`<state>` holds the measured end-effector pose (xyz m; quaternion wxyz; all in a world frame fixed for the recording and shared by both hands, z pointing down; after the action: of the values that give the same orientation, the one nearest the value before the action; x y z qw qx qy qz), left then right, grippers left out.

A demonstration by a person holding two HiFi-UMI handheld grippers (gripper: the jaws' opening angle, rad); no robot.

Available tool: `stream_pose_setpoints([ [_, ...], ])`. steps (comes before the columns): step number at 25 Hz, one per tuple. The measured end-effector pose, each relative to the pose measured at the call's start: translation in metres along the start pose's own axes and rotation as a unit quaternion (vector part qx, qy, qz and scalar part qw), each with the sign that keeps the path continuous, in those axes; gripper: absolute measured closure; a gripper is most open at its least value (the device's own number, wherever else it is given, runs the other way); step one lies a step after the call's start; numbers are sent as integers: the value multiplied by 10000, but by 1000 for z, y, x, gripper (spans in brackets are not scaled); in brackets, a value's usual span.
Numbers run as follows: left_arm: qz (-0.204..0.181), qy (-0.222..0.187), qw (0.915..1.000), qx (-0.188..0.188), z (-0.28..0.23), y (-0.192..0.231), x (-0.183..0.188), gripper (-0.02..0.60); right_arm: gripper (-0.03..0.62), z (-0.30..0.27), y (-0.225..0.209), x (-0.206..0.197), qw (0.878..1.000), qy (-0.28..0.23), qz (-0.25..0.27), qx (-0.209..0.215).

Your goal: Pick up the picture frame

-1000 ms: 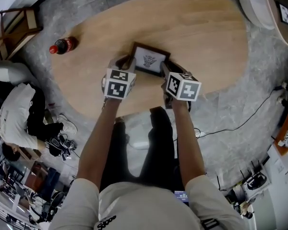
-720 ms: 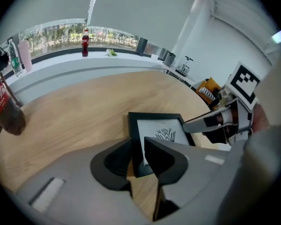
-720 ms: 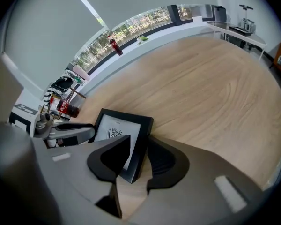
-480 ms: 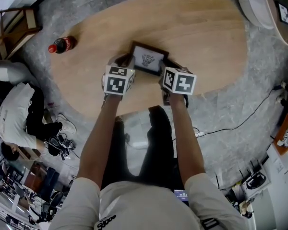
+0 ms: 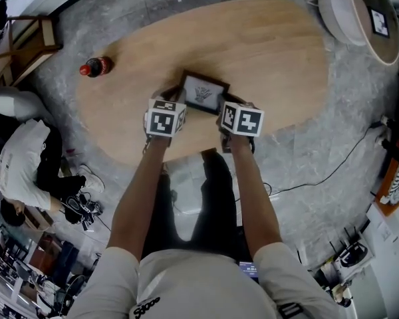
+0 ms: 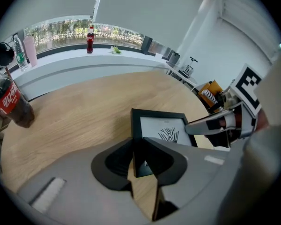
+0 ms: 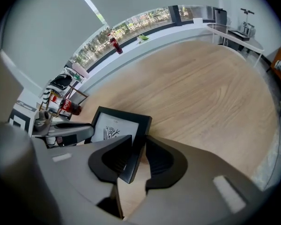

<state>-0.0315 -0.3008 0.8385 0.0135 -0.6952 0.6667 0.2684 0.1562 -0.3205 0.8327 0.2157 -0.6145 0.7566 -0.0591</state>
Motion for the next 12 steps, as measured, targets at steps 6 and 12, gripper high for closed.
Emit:
stream_pose_setpoints([
  [6, -38, -239, 9997, -94, 52, -12, 10, 502, 497, 50, 28, 4, 9994, -336, 55, -78],
  [12, -30, -565, 9983, -139, 119, -20, 12, 502, 497, 106, 71, 0, 9974, -668, 238, -109],
])
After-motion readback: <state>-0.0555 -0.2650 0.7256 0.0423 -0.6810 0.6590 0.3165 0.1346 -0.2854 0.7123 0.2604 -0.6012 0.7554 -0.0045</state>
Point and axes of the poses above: the fingertips, and each gripper's own axes: z backward along the fingers, y to its left, x out of its top, the point moved 7 cm from there along z, backward along the fingers, and after that the axes turned 5 degrees about z, right-handed, at the moved point
